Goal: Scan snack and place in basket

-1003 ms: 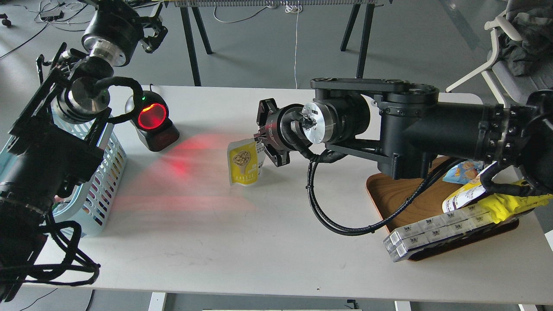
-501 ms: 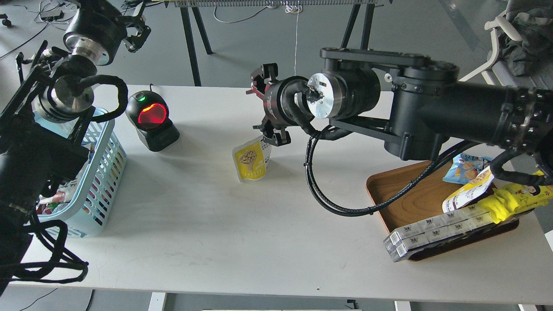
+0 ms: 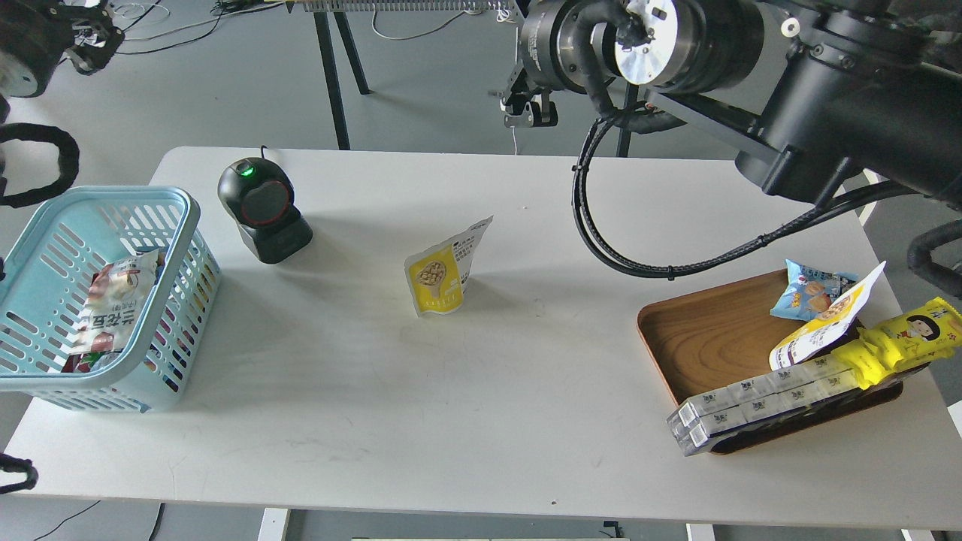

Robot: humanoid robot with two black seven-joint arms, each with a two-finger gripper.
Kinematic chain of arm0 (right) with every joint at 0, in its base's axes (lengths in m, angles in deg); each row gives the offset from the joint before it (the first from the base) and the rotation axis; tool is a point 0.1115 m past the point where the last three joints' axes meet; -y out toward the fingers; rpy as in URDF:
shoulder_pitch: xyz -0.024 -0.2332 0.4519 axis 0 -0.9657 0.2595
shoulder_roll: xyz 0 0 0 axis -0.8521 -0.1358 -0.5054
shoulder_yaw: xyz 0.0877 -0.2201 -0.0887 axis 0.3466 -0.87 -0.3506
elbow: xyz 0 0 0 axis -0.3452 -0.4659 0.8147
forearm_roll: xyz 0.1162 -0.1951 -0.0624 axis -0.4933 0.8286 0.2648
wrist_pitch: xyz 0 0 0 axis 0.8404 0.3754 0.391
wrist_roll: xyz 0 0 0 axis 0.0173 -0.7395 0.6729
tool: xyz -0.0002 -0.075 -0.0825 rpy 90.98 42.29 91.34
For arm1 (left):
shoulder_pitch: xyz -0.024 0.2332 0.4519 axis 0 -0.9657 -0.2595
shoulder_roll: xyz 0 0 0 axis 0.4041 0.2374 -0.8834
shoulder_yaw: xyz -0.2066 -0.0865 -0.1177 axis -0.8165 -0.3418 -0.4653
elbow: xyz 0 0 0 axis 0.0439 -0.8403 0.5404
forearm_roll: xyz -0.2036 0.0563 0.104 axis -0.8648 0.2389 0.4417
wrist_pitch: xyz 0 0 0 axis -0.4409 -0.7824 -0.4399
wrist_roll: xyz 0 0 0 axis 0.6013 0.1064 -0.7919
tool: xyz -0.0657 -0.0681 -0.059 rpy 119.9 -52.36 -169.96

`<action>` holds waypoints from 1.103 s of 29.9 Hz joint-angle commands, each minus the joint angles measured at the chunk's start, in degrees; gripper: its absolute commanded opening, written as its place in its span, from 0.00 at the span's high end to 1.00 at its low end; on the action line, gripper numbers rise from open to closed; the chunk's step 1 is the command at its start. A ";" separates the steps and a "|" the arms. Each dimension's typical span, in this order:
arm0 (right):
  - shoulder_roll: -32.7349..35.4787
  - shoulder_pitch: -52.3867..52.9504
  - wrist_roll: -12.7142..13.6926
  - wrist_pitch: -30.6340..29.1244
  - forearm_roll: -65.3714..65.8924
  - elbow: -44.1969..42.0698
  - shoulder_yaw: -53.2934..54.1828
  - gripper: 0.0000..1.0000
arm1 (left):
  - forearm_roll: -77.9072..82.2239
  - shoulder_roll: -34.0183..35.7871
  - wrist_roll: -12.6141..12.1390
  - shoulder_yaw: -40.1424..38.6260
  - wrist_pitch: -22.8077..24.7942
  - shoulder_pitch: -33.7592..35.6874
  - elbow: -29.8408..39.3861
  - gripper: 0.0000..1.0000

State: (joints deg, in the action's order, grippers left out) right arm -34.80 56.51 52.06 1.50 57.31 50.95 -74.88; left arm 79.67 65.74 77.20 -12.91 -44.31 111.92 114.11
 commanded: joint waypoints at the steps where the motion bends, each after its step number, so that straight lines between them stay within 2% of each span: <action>1: 0.07 -4.47 -0.37 -4.57 1.59 -4.72 5.38 0.00 | 1.66 5.96 0.10 5.59 0.78 0.65 2.62 0.00; 5: 0.25 -9.57 -0.45 -11.26 4.23 -8.68 10.92 0.00 | 1.93 10.09 0.19 7.89 0.16 0.04 9.55 0.00; 11: 1.83 -14.59 -0.72 -25.93 4.76 -15.54 15.24 0.00 | 7.29 25.02 0.72 12.80 0.07 -2.34 20.20 0.00; 15: 3.06 -15.91 -0.98 -31.65 4.76 -18.09 16.64 0.00 | 7.38 34.17 1.16 15.36 0.51 -2.43 24.77 0.00; 20: 5.17 -17.76 -0.98 -35.17 4.76 -18.10 18.93 0.00 | 8.43 41.03 0.98 15.97 0.60 -2.34 28.11 0.00; 33: 8.69 -19.87 -0.98 -37.11 4.76 -18.10 20.69 0.00 | 29.52 45.96 0.63 15.97 1.21 -1.64 40.59 0.00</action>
State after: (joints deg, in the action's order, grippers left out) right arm -26.28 36.96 51.17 -35.53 62.07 32.85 -54.37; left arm 105.77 110.94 77.82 2.88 -42.88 110.28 152.06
